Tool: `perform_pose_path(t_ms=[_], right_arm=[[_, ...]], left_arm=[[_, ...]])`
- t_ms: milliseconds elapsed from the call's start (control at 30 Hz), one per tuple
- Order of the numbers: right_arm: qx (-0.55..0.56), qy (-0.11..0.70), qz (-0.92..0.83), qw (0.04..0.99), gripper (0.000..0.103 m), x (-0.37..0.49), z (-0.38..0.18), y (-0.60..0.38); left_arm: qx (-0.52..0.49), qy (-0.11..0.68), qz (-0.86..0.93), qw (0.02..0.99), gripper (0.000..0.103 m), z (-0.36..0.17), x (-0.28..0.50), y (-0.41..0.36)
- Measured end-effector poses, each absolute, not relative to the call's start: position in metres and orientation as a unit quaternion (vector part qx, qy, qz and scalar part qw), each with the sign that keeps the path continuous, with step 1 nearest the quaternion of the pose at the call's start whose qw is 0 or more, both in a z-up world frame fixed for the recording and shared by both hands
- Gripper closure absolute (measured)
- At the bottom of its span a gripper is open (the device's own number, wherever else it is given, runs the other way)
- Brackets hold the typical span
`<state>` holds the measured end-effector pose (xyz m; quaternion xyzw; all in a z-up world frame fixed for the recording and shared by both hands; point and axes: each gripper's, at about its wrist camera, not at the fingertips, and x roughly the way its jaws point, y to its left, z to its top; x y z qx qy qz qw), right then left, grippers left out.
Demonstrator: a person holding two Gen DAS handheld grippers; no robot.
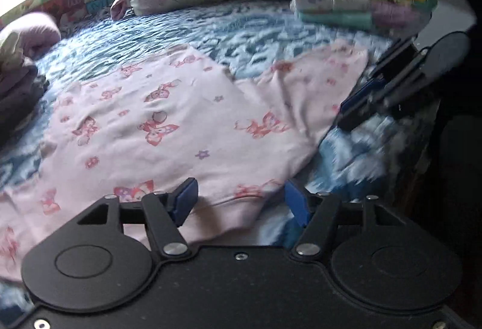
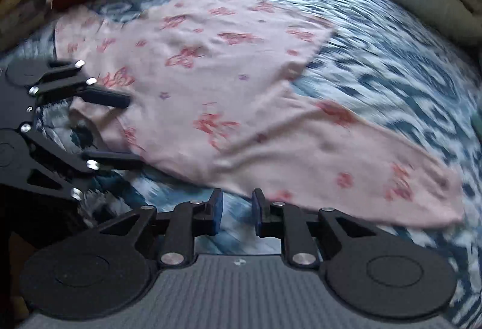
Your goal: Fold clothes
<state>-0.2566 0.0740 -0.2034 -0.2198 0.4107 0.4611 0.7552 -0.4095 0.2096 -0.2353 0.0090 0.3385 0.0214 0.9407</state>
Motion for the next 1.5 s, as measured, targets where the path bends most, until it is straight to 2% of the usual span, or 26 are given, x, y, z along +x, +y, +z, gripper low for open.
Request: perform_pose_path(t_ms=[167,300,367,500,600,633,667,800,967,1067,1167,1300,1367,1400,1500], right_arm=[[-0.029,0.433,0.375,0.819,0.079,-0.184,-0.191,-0.013],[0.112,0.431,0.261,0.857,0.076,-0.135,-0.21,-0.087],[0.169,0.437,0.218,0.856,0.072,-0.119,-0.221,-0.108],[0.242,0.452,0.217,0.831,0.071,-0.106,-0.244,-0.116],[0.24,0.452,0.209,0.834,0.074,-0.108,-0.257,-0.103],[0.237,0.449,0.209,0.836,0.091,-0.109,-0.259,-0.1],[0.236,0.451,0.207,0.836,0.096,-0.11,-0.259,-0.098],[0.261,0.461,0.195,0.826,0.096,-0.109,-0.249,-0.108],[0.228,0.485,0.195,0.821,0.095,-0.1,-0.248,-0.105],[0.201,0.466,0.162,0.846,0.086,-0.104,-0.238,-0.107],[0.17,0.444,0.164,0.864,0.085,-0.109,-0.223,-0.099],[0.144,0.443,0.222,0.857,0.084,-0.121,-0.208,-0.068],[0.141,0.449,0.263,0.842,0.079,-0.128,-0.204,-0.048],[0.139,0.451,0.283,0.835,0.074,-0.134,-0.202,-0.036],[0.136,0.45,0.351,0.81,0.074,-0.155,-0.2,0.0]], left_arm=[[-0.041,0.301,0.039,0.952,0.04,-0.224,-0.419,0.22],[-0.115,0.279,0.05,0.952,0.04,-0.221,-0.418,0.234],[-0.13,0.272,0.052,0.952,0.04,-0.222,-0.416,0.235],[-0.138,0.274,0.057,0.95,0.04,-0.232,-0.404,0.229],[-0.123,0.303,0.065,0.943,0.04,-0.245,-0.393,0.221],[-0.118,0.308,0.066,0.942,0.04,-0.248,-0.392,0.219],[-0.113,0.31,0.065,0.942,0.04,-0.248,-0.393,0.219],[-0.107,0.314,0.062,0.942,0.04,-0.249,-0.395,0.218],[-0.117,0.316,0.057,0.94,0.04,-0.25,-0.397,0.223],[-0.113,0.312,0.052,0.942,0.04,-0.245,-0.401,0.221],[-0.111,0.314,0.049,0.942,0.04,-0.243,-0.401,0.219],[-0.124,0.289,0.094,0.945,0.04,-0.231,-0.41,0.236],[-0.137,0.268,0.133,0.944,0.04,-0.223,-0.419,0.252],[-0.152,0.256,0.159,0.941,0.04,-0.218,-0.426,0.265],[-0.215,0.227,0.218,0.925,0.042,-0.215,-0.456,0.31]])
